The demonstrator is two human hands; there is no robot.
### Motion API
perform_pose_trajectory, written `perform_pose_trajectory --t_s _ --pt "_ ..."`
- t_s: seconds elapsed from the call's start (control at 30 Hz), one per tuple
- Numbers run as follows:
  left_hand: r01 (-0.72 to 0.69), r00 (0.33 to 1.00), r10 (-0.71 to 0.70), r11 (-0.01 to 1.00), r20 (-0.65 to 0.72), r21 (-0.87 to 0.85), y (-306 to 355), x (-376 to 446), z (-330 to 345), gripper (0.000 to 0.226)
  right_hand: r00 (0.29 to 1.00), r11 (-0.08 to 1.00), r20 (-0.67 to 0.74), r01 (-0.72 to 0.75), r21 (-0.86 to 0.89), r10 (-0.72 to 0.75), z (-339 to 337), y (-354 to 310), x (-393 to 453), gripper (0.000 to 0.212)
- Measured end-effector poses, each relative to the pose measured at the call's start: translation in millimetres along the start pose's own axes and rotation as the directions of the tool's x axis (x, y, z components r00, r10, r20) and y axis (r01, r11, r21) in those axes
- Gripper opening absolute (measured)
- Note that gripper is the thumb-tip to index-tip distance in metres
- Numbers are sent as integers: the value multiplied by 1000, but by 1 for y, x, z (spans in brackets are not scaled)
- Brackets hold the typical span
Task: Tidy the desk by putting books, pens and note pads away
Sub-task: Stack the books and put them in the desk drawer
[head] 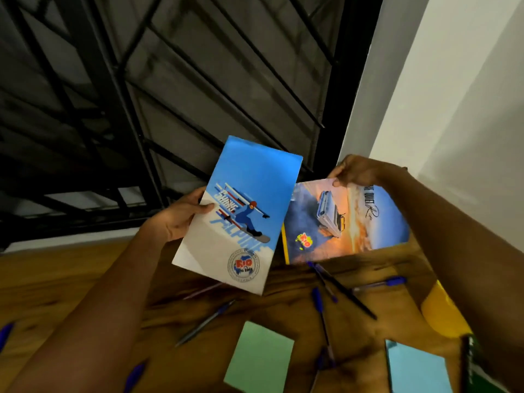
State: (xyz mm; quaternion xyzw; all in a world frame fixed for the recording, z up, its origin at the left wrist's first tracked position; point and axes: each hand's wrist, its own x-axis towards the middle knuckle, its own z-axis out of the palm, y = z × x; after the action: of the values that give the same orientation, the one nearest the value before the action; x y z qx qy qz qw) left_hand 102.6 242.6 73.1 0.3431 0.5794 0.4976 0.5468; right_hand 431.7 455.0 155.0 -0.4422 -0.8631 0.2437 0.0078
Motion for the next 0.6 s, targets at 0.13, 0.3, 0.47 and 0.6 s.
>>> perform_pose_trajectory --t_s 0.13,0.3,0.47,0.6 --pt "-44 998 42 999 -51 -29 8 -41 -29 37 996 993 -57 64 -100 -70 -16 -35 -33 27" --pt "-84 984 83 996 -155 -2 7 -85 -46 40 989 973 -43 128 -191 -139 -43 -85 -81 26" --pt "-109 988 101 992 -116 -61 -2 -111 -21 38 957 903 129 288 -320 -260 -16 -174 -101 29" --pt "-135 990 137 986 21 -97 -6 -125 9 40 910 750 248 414 -516 -332 38 -244 -99 33"
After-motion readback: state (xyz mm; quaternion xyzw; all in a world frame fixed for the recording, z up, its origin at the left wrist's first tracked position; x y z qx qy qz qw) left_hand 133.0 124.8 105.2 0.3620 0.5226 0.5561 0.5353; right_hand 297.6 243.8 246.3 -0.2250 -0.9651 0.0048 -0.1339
